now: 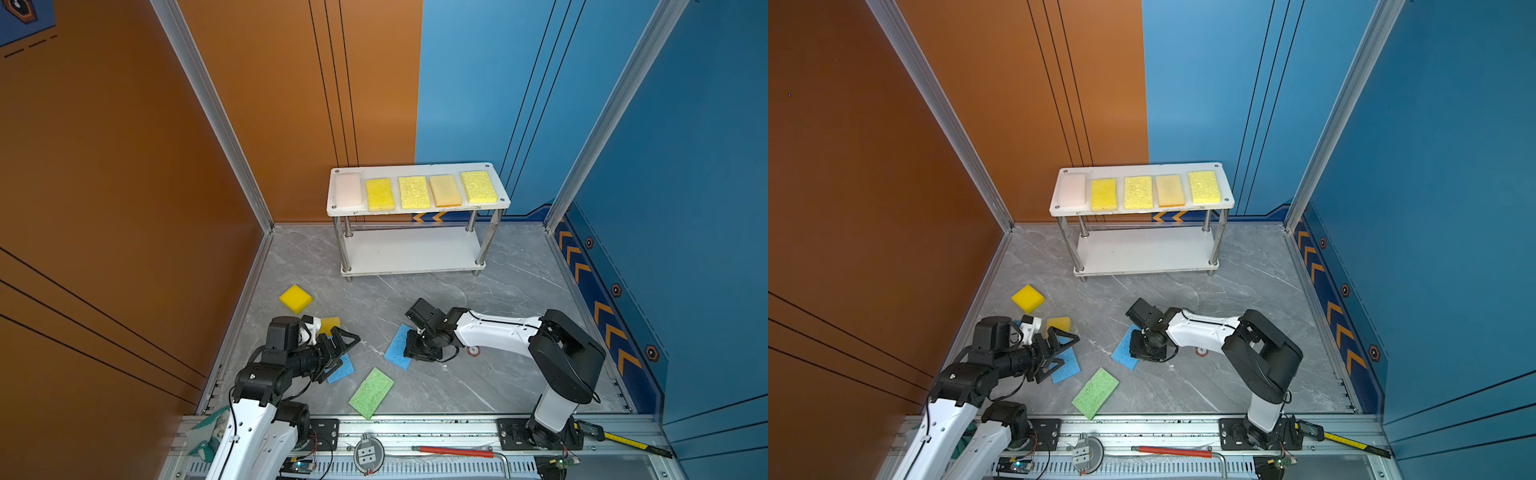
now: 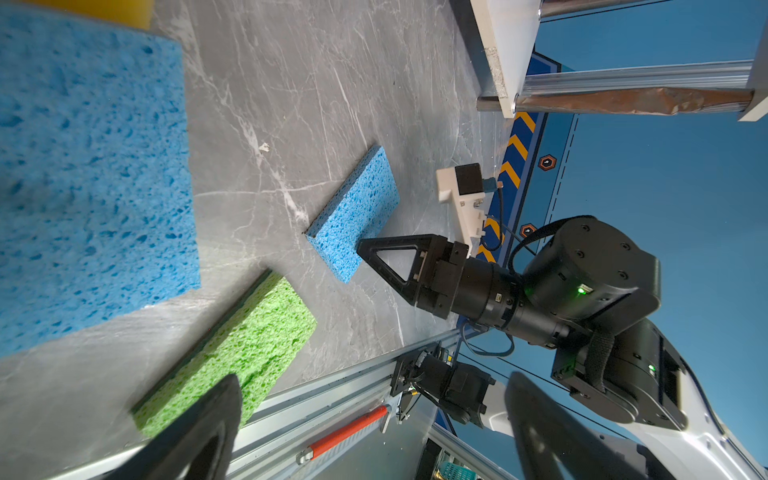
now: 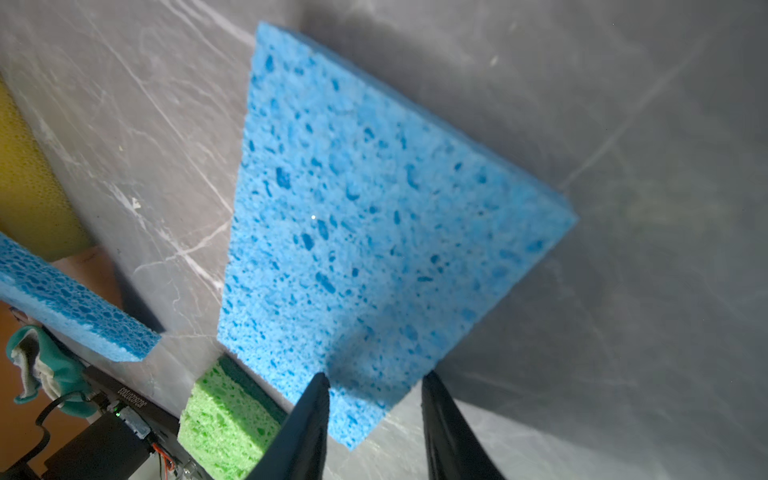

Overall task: Place and organize the cleaning sponges onto the shelf
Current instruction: 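Close the right gripper on the blue sponge edge and lift it upright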

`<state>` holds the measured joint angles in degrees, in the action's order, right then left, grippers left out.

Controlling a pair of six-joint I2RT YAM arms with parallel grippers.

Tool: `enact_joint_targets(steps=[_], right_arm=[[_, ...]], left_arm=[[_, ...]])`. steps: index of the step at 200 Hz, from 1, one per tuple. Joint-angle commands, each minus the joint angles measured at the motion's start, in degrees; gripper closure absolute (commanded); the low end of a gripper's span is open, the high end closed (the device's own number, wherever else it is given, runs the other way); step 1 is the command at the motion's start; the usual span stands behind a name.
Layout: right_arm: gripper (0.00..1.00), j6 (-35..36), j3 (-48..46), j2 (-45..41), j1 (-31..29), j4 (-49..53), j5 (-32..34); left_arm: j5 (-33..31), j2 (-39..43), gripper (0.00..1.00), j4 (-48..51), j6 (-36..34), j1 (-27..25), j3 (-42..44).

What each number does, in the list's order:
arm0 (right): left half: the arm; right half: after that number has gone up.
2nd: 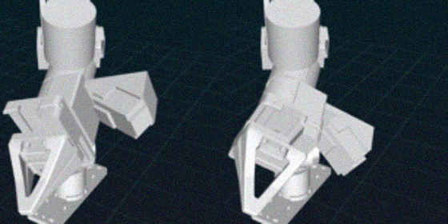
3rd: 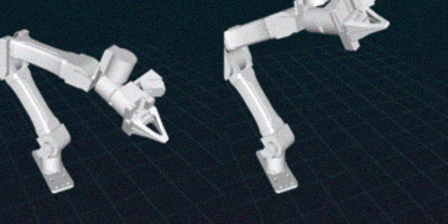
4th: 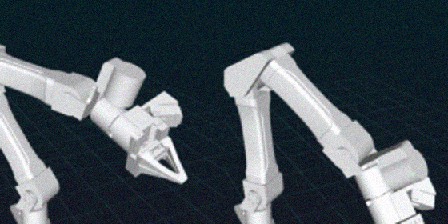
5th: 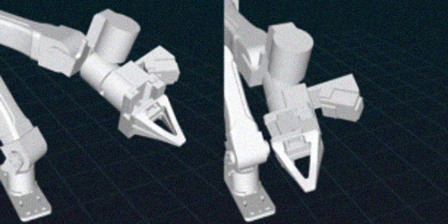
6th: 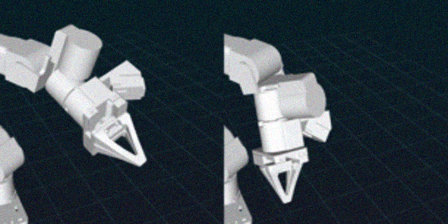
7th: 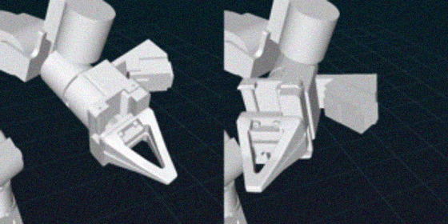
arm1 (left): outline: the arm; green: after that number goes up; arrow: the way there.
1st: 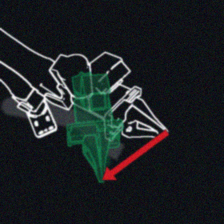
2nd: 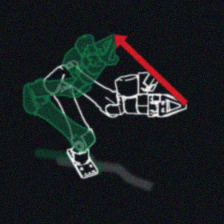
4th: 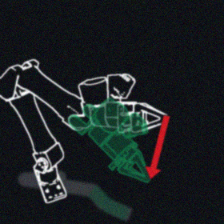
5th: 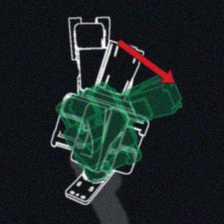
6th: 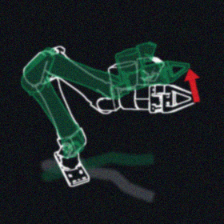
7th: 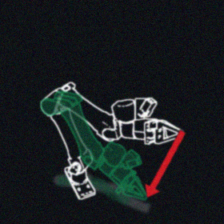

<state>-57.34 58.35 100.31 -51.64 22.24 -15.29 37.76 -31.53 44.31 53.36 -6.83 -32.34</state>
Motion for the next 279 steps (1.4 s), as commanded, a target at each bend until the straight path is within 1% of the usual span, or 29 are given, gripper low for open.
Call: enact_joint_targets(steps=[1,37,80,94,113,144,167,188,215,233,254,279], right_arm=[[0.63,-1.56,1.20,1.28,0.30,0.65,3.61],[0.63,-1.55,1.81,2.11,0.35,1.23,4.96],[0.64,-0.94,2.84,3.29,0.47,1.23,5.00],[0.69,-0.84,2.80,3.14,0.44,1.24,5.26],[0.77,-0.58,2.72,2.57,0.57,1.23,5.44],[0.87,0.32,2.35,1.46,1.18,1.26,5.40],[0.92,1.67,2.32,-0.02,1.96,1.23,4.86],[0.93,3.90,2.52,-2.33,3.18,1.77,3.79],[0.93,8.28,3.47,-6.08,5.41,3.34,-0.13],[0.93,12.37,5.27,-8.11,7.07,6.76,-3.88],[0.93,16.49,7.39,-10.22,8.29,10.60,-8.05],[0.93,18.75,9.70,-11.91,9.09,12.50,-13.78]], left_arm=[[0.00,1.49,0.01,-0.50,0.93,-0.25,0.21],[-0.14,3.13,0.01,-0.46,2.13,-0.28,0.96],[-0.22,3.61,0.01,-0.46,2.71,-0.38,0.96],[-0.32,3.51,0.01,-0.46,2.71,-0.37,0.87],[-0.35,3.34,0.01,-0.46,2.62,-0.45,0.77],[-0.52,2.90,0.01,-0.47,2.38,-0.52,0.71],[-0.55,2.62,0.01,-0.46,2.11,-0.57,0.70],[-0.27,1.99,0.01,-0.46,1.70,-0.73,0.55],[0.00,-0.13,0.00,-0.55,0.06,-0.81,-0.46],[0.45,-2.12,0.00,-1.73,-0.81,-0.84,-1.53],[1.87,-4.41,0.00,-6.11,0.50,-1.40,-1.59],[3.08,-6.79,0.00,-13.65,3.68,-2.75,-1.34]])
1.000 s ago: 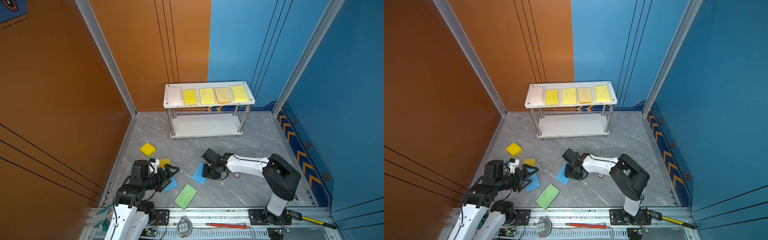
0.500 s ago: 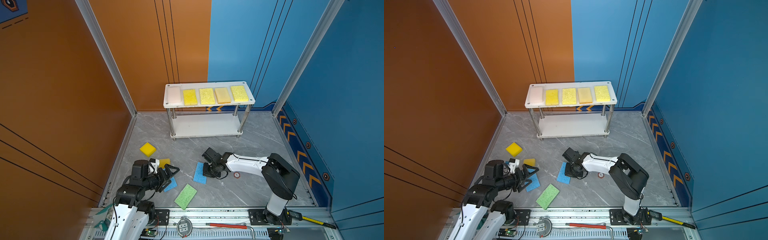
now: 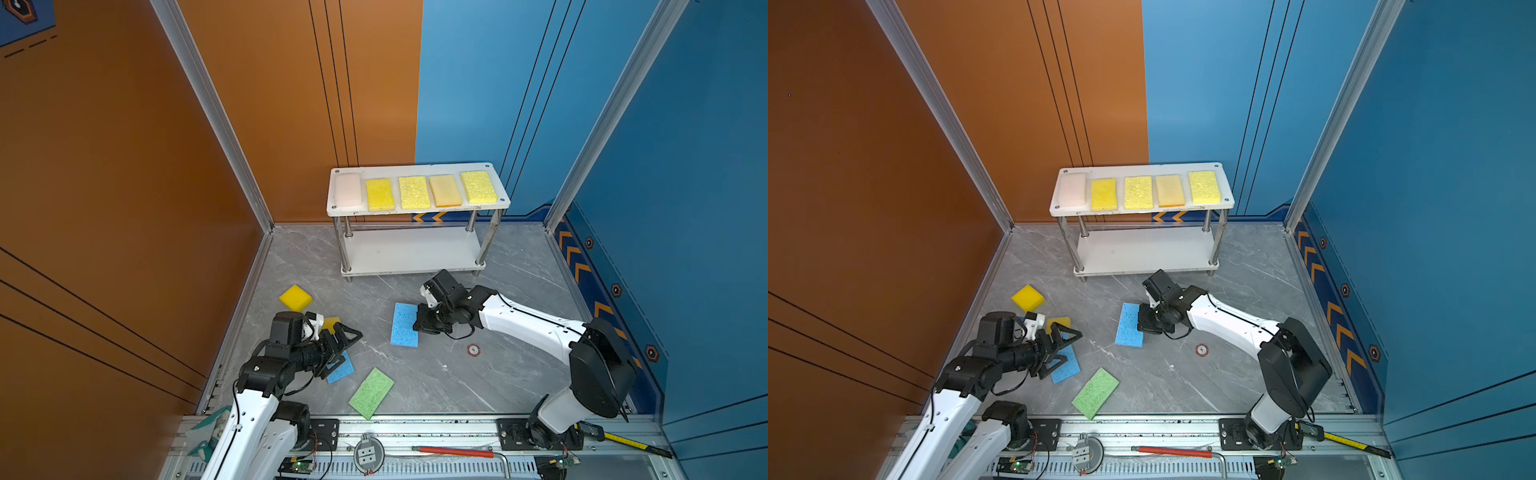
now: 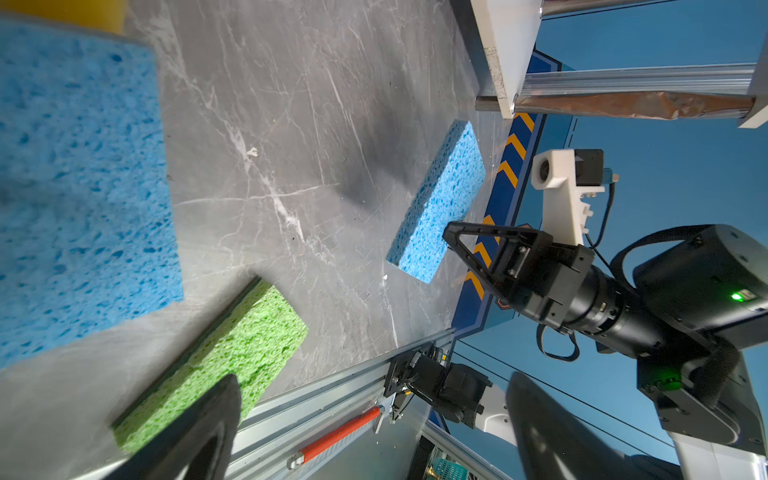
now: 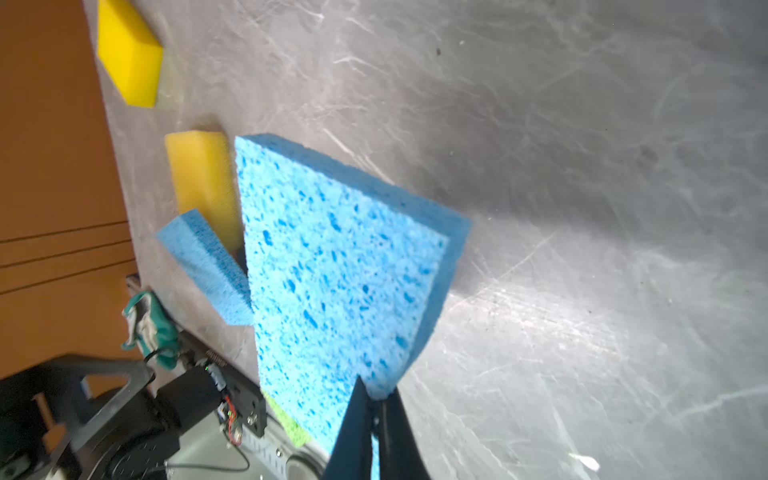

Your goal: Place and organize the cleaning sponges onto the shelf

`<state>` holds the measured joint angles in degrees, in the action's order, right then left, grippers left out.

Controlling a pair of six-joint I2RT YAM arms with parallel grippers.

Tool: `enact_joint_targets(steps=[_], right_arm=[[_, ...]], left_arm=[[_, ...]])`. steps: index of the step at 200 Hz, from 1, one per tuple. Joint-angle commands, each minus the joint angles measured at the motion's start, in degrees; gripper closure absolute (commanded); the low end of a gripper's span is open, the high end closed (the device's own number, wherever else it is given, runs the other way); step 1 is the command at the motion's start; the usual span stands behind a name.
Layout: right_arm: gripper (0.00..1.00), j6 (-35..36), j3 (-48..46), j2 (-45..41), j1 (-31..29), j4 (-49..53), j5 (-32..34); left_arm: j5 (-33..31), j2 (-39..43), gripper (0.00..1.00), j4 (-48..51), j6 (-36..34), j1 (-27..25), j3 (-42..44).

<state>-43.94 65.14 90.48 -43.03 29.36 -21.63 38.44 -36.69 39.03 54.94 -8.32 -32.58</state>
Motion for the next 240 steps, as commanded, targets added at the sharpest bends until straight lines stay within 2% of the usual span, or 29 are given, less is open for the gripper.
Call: enact_joint_targets(steps=[1,42,97,111,114,120,133,154,169,190,209,226,240], right_arm=[[0.93,5.36,3.03,-2.15,0.44,5.45,-7.58],[0.93,5.49,7.10,-3.11,-0.68,6.03,-13.21],[0.93,5.28,10.91,-2.50,-2.94,6.54,-17.31],[0.93,5.32,11.36,-2.24,-3.28,6.67,-17.51],[0.93,5.28,11.50,-2.17,-3.31,6.67,-17.55],[0.93,5.29,11.69,-1.98,-3.41,6.66,-17.68],[0.93,5.27,12.13,-1.59,-3.63,6.81,-17.83],[0.93,5.38,12.63,-0.93,-3.82,7.02,-17.75],[0.93,5.34,13.08,-0.41,-3.99,7.02,-17.72],[0.93,5.36,13.76,0.18,-4.38,7.02,-17.77],[0.93,5.18,14.01,0.49,-4.68,6.98,-17.59],[0.93,4.89,14.14,0.49,-4.74,6.93,-17.80],[0.90,4.33,13.98,0.07,-4.53,6.85,-18.18]], left_arm=[[2.42,-1.72,0.00,-8.75,2.24,-1.31,-1.09],[2.80,-5.93,0.01,-23.52,8.26,-5.61,-0.10],[0.79,-8.57,0.07,-32.78,11.31,-8.72,0.12],[0.70,-8.82,0.13,-33.51,11.42,-8.82,0.23],[0.71,-8.82,0.18,-33.56,11.35,-8.88,0.19],[0.60,-8.79,0.22,-33.56,11.30,-8.88,0.24],[0.37,-8.75,0.24,-33.58,11.29,-8.85,0.49],[0.33,-8.49,0.36,-33.66,11.21,-8.89,0.62],[0.33,-8.40,0.39,-33.62,11.16,-8.83,0.79],[0.47,-8.23,0.55,-33.75,11.12,-8.85,0.94],[0.37,-8.21,0.62,-33.72,11.11,-8.89,0.95],[0.03,-8.09,0.76,-33.82,10.83,-8.90,1.11],[-0.37,-7.98,0.80,-33.98,10.86,-8.87,1.05]])
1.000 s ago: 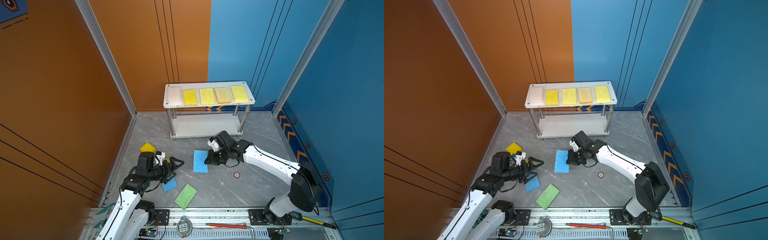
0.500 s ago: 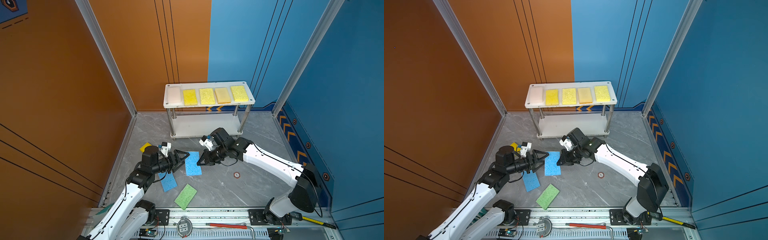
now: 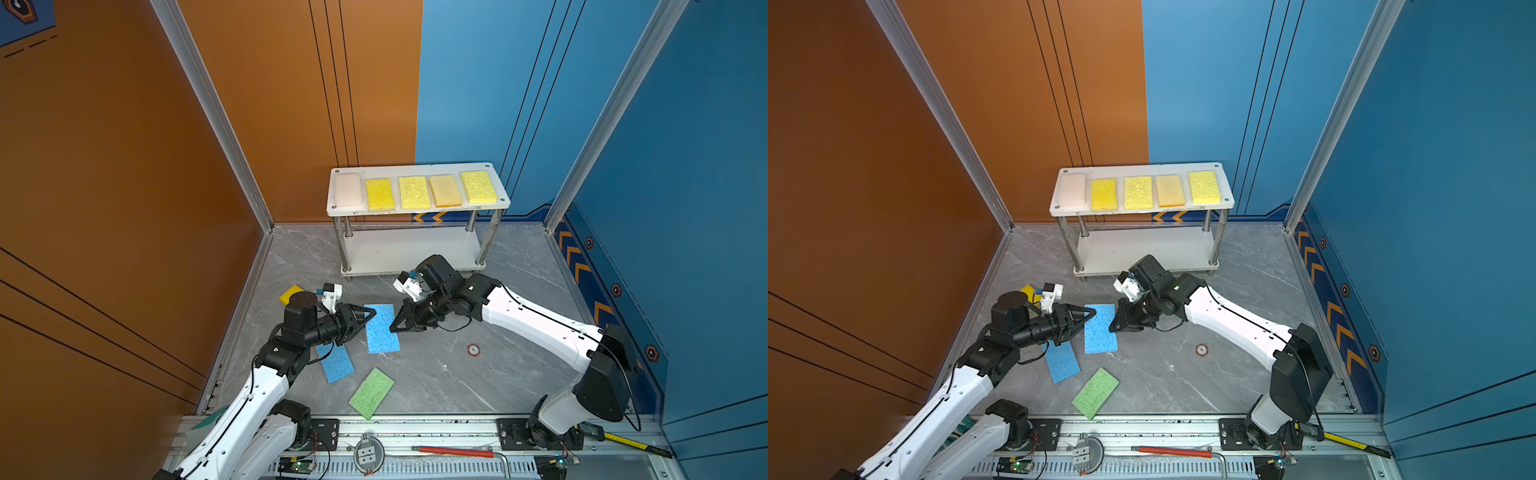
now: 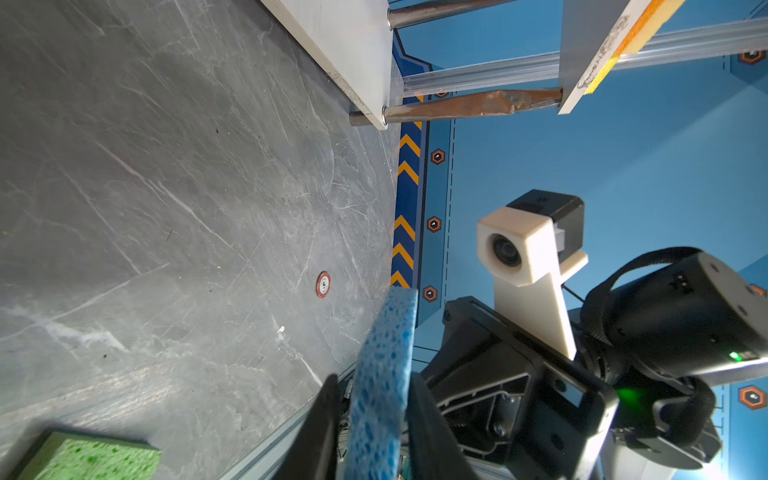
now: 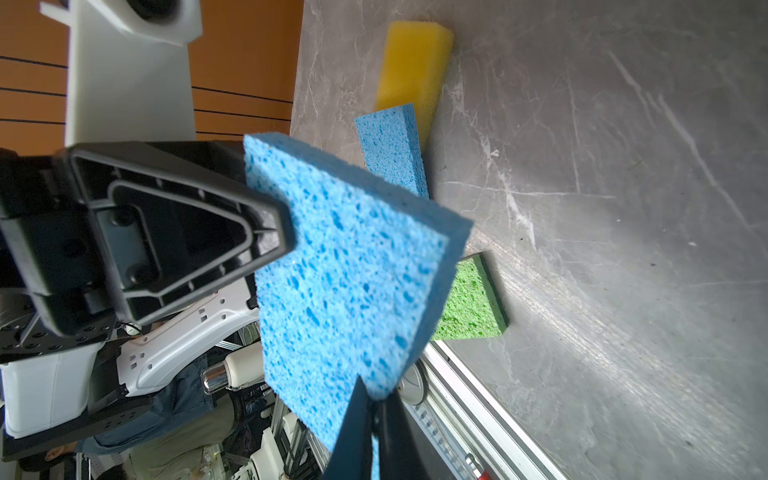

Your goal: Place and organize the cleaning sponges onto the shelf

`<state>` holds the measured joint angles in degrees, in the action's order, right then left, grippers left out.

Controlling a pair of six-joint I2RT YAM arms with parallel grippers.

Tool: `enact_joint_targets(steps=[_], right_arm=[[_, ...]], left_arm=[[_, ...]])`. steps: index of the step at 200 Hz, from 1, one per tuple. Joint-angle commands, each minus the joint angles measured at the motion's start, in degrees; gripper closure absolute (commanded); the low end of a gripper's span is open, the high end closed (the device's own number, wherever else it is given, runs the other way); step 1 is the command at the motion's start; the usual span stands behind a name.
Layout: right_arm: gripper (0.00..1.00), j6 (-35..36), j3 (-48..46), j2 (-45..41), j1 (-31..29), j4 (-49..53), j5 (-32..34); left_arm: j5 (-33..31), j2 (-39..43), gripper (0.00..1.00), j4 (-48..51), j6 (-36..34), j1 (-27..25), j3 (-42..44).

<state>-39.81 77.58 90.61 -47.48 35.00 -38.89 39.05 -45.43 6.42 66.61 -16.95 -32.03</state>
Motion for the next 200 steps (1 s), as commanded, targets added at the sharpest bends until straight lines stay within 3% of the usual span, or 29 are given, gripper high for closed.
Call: enact_joint_targets(steps=[1,13,34,47,101,164,200], right_arm=[[0.89,0.19,1.49,-0.11,-0.02,1.21,-0.92],[0.78,-0.40,0.98,-1.05,0.52,0.94,-0.85],[0.48,-3.64,-1.99,-4.01,2.11,-2.76,-1.38],[0.39,-7.64,-5.25,-6.45,3.02,-7.89,-2.42],[0.37,-24.03,-16.79,-12.58,3.80,-31.69,-4.26],[0.37,-25.95,-17.24,-12.59,2.37,-35.33,-3.64],[0.45,-27.26,-16.42,-11.33,1.40,-37.90,-3.65]], left_arm=[[-1.03,0.77,0.80,-1.43,-0.84,-0.22,0.53],[-1.48,0.91,0.80,-1.74,-0.74,-0.24,0.57],[-2.99,1.39,0.82,-4.35,1.07,0.12,1.13],[-3.51,1.35,0.83,-8.70,4.15,0.58,2.01],[-6.47,0.89,0.87,-20.33,12.63,1.92,2.06],[-7.98,1.61,0.87,-23.84,15.96,2.22,1.00],[-8.66,3.22,0.87,-23.87,16.62,2.32,1.76]])
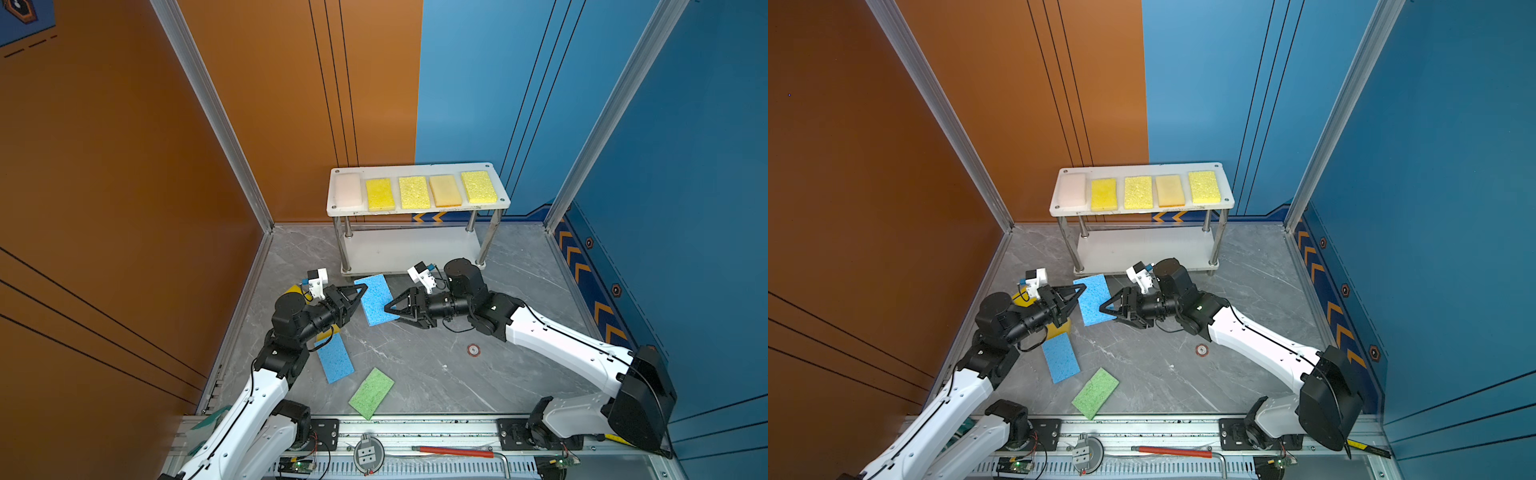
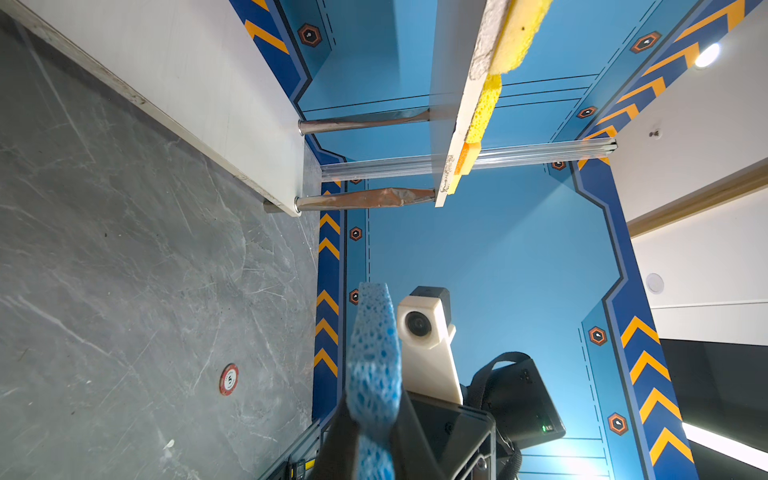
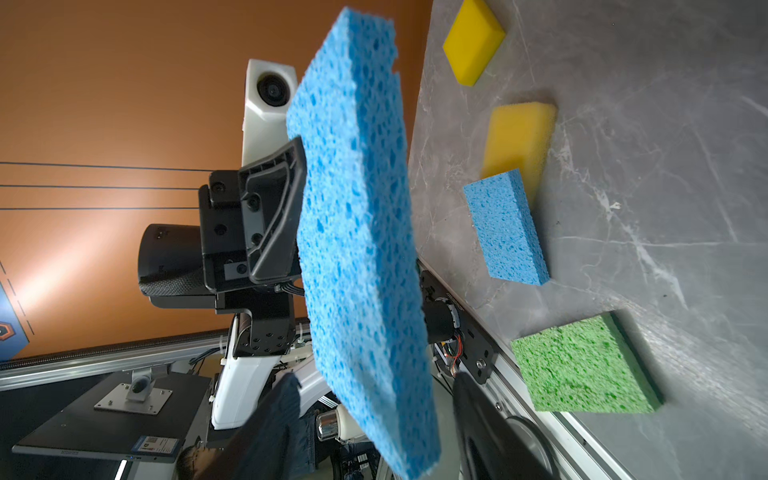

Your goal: Place and organize the cleaning sponges onto the shelf

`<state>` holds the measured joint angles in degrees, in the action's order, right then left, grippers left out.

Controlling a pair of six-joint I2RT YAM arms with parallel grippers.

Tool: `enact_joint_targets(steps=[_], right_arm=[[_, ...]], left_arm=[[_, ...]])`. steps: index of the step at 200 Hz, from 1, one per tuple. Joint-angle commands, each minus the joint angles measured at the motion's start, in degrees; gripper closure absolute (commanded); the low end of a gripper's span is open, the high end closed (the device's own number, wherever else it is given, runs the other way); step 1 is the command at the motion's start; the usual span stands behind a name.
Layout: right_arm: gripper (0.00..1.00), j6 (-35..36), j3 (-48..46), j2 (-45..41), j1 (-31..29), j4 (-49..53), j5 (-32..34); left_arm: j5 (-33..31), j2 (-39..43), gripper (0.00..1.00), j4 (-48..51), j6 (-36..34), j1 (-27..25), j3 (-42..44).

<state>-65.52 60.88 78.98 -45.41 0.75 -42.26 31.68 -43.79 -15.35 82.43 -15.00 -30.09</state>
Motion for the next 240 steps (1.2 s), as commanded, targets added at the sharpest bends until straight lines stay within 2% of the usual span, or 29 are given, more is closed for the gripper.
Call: enact_joint_targets(steps=[1,98,126,146,180,191,206,221,227,240], right_arm=[[0.45,-1.55,0.28,0.34,-0.71,-3.65,-0.28],[0.80,-0.93,0.11,-0.60,-0.56,-2.07,0.38],[0.86,-0.58,0.11,-0.76,-0.47,-1.82,0.76],[0.86,-0.15,-0.04,-1.37,-0.07,-1.08,1.61],[0.87,0.14,-1.48,-2.82,1.55,-0.49,2.88],[0.87,0.21,-1.80,-3.06,2.26,-0.20,3.33],[0.87,0.46,-2.16,-3.58,3.33,0.65,4.22],[0.87,0.90,-2.50,-4.00,4.71,2.17,5.46],[0.87,0.99,-2.63,-4.09,4.80,2.90,5.96],[0.87,1.50,-3.02,-4.29,7.51,5.33,7.52]], left_arm=[[-1.37,1.63,0.87,-2.12,0.84,0.35,-0.17],[-1.70,2.75,0.86,-1.97,0.89,0.59,1.17],[-1.55,2.53,0.85,-1.70,0.76,0.64,1.24],[-1.53,2.98,0.74,1.36,-0.58,0.60,0.87],[-1.68,4.23,0.31,16.08,-8.05,0.70,-2.86],[-2.09,4.37,0.22,22.53,-11.59,0.68,-4.94],[-3.00,4.84,0.15,31.29,-15.91,0.72,-7.49],[-3.94,5.69,0.15,36.74,-18.18,1.10,-8.78],[-4.29,6.10,0.08,38.66,-18.92,1.41,-9.06],[-5.52,7.19,0.06,43.56,-20.70,2.15,-9.61]])
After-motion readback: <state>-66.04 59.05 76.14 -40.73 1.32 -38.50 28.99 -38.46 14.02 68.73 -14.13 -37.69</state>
